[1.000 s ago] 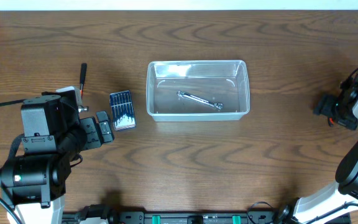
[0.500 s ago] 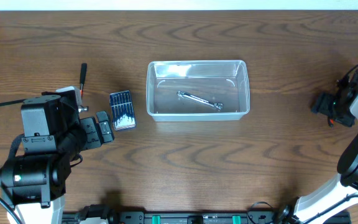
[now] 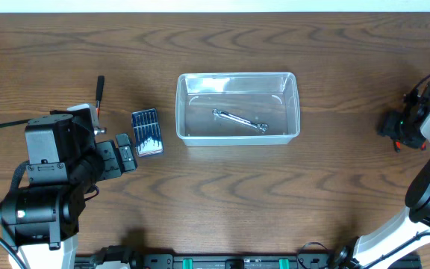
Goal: Pack container
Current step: 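Move right gripper to the red-black pliers and grasp them, then carry the pliers with right gripper into the container and lower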
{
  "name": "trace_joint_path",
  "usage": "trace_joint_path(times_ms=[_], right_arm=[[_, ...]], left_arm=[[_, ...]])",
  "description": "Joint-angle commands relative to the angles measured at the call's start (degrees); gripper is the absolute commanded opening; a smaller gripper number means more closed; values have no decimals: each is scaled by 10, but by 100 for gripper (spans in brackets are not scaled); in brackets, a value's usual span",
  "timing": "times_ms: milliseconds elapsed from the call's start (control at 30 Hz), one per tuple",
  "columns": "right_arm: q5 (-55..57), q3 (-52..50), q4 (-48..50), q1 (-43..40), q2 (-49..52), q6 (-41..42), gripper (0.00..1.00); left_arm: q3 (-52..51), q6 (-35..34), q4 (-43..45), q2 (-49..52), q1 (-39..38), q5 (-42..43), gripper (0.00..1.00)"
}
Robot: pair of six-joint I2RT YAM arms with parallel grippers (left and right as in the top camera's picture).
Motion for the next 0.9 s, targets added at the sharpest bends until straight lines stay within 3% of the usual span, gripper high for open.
trace_joint_path(times_ms=[0, 167, 300, 467, 867], right_arm=[[3, 0, -9, -5, 23, -3, 52], [3, 0, -14, -5, 23, 1, 23], [3, 0, -14, -4, 23, 1, 17], [2, 0, -14, -2, 23, 1, 3], [-15, 16, -34, 34, -6, 0, 1]], left_arm=[[12, 1, -1, -2, -1, -6, 98], [12, 1, -1, -2, -1, -6, 98], [12, 1, -1, -3, -1, -5, 98], [12, 1, -1, -3, -1, -5, 98], [12, 1, 3, -3, -1, -6, 98]])
